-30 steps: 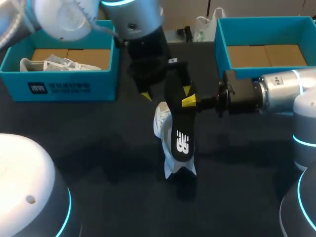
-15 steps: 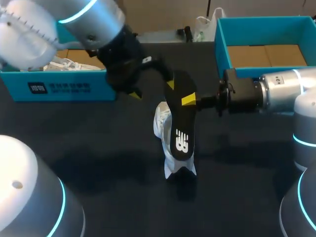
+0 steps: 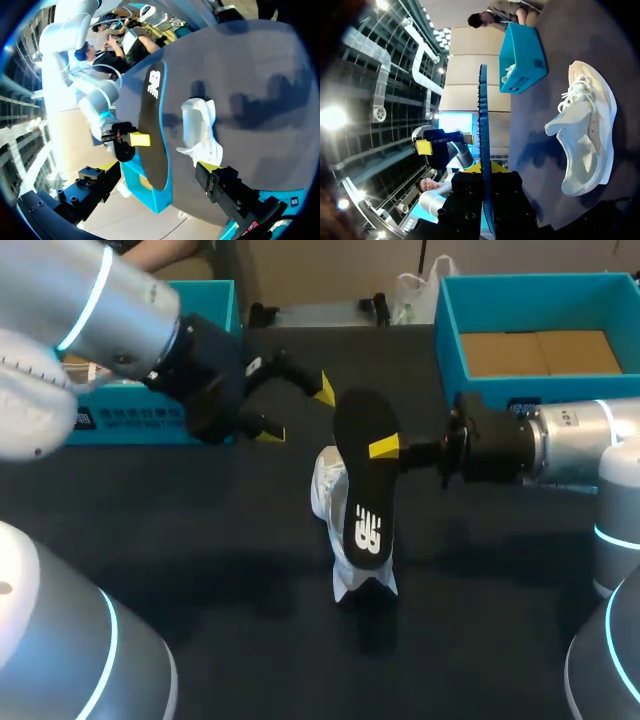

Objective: Take the shoe out of the shoebox, open the shoe tongue, remove and reinsert the insole, then place the shoe into the shoebox

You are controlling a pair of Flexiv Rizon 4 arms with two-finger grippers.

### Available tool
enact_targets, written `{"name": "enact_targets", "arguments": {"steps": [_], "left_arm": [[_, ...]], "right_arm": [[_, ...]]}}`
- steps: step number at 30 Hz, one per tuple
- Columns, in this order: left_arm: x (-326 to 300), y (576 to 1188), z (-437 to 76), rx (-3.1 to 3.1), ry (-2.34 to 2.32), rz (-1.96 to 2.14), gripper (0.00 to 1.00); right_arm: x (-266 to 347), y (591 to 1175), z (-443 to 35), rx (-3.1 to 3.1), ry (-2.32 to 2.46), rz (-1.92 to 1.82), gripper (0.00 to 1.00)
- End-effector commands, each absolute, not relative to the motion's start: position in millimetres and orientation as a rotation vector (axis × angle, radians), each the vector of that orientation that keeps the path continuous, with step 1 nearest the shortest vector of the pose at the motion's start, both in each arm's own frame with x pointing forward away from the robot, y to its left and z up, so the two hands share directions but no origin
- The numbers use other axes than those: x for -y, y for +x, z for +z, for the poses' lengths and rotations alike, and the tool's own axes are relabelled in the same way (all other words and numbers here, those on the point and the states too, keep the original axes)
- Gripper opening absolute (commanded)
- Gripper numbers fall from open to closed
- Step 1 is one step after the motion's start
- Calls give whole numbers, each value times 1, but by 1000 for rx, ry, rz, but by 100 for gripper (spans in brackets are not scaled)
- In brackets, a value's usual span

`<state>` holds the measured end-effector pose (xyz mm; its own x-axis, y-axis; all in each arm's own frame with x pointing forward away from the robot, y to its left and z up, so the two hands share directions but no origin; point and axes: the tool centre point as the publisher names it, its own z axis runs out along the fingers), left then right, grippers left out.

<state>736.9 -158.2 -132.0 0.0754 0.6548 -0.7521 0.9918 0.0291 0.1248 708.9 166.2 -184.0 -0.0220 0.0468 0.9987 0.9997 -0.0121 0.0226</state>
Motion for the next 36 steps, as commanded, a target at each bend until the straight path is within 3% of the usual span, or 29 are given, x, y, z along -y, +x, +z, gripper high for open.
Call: {"name": "enact_targets", "arguments": {"steps": [1,36], "left_arm": [[154,730,-138,-1462,1518,-806,100],[189,754,-177,-1343,1317,-953,100]], "right_arm": [[-168,708,-183,1251,-1245,-1213,0],[-190,706,-183,1273,-1236,-1271,0]]}}
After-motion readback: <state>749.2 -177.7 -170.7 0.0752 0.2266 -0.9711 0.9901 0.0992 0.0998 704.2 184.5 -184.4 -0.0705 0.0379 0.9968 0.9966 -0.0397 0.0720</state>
